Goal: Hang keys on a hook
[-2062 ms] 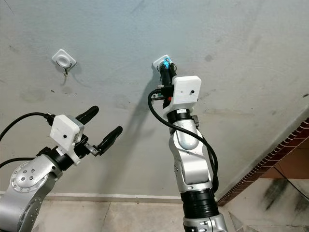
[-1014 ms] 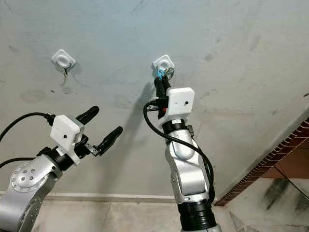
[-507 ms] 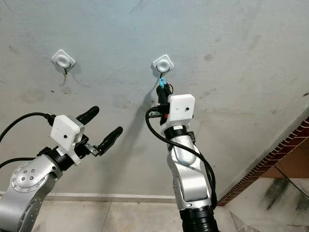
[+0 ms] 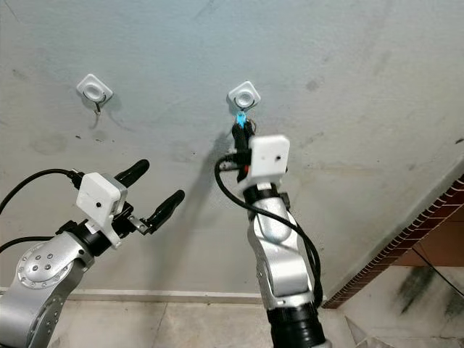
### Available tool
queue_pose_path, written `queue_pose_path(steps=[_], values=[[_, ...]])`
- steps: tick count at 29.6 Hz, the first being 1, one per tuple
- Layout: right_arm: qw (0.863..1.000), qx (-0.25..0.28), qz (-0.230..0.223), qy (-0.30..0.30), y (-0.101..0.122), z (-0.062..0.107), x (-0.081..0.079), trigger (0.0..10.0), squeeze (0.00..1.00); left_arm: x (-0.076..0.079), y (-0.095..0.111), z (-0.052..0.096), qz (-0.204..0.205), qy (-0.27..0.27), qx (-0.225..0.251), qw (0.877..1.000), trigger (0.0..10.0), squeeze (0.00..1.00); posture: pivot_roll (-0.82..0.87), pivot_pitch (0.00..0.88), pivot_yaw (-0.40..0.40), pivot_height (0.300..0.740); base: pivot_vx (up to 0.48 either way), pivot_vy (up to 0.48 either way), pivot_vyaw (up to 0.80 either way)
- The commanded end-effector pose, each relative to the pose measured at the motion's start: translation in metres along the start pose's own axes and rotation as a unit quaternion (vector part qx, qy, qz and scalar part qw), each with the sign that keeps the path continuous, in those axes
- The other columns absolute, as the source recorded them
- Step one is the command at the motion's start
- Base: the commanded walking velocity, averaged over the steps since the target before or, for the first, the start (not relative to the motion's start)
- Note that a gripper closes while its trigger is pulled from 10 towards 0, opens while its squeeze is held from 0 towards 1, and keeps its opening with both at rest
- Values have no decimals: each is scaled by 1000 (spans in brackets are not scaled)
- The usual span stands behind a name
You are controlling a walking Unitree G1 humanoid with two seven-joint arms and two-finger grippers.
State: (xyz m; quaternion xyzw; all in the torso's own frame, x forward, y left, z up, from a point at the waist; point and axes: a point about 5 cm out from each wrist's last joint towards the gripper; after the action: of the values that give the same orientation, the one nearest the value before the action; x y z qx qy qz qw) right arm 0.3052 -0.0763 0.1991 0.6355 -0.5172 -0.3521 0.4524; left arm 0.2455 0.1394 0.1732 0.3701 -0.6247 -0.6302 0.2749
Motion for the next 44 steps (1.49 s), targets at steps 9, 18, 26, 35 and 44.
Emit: queue_pose_path(steps=[9, 18, 26, 35, 44], values=[[996, 83, -3, -14, 47, -13, 11, 10000, 0, 3, 0, -1, 0, -9, -1, 1000, 10000, 0, 264, 17, -46, 740, 0, 0, 0], [1000, 20, 11, 5, 16, 13, 17, 10000, 0, 3, 0, -1, -1, -10, -2, 1000, 10000, 0, 260, 18, -47, 740, 0, 0, 0], [1000, 16, 26, -6, 17, 23, 26, 10000, 0, 2, -1, -1, -3, -12, -3, 1000, 10000, 0, 256, 11, -36, 740, 0, 0, 0], [998, 51, 24, -18, 32, 4, 25, 10000, 0, 2, -1, -3, -5, -16, -3, 1000, 10000, 0, 259, 5, -32, 740, 0, 0, 0], [997, 72, 2, 1, 40, -16, 5, 10000, 0, 2, -1, -3, -5, -15, -3, 1000, 10000, 0, 270, 7, -40, 740, 0, 0, 0]])
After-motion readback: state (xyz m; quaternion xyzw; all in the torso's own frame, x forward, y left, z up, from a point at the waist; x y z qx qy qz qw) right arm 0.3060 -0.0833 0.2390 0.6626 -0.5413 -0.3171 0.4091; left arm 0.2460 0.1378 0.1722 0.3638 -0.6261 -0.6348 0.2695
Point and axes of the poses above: a point about 5 cm out from each wrist's last joint towards the gripper, its own z axis pointing back from the gripper into the wrist, its own y axis along the axis of the wrist's last joint, x = y × z, and after that the axes turned 5 degrees about z, right-handed
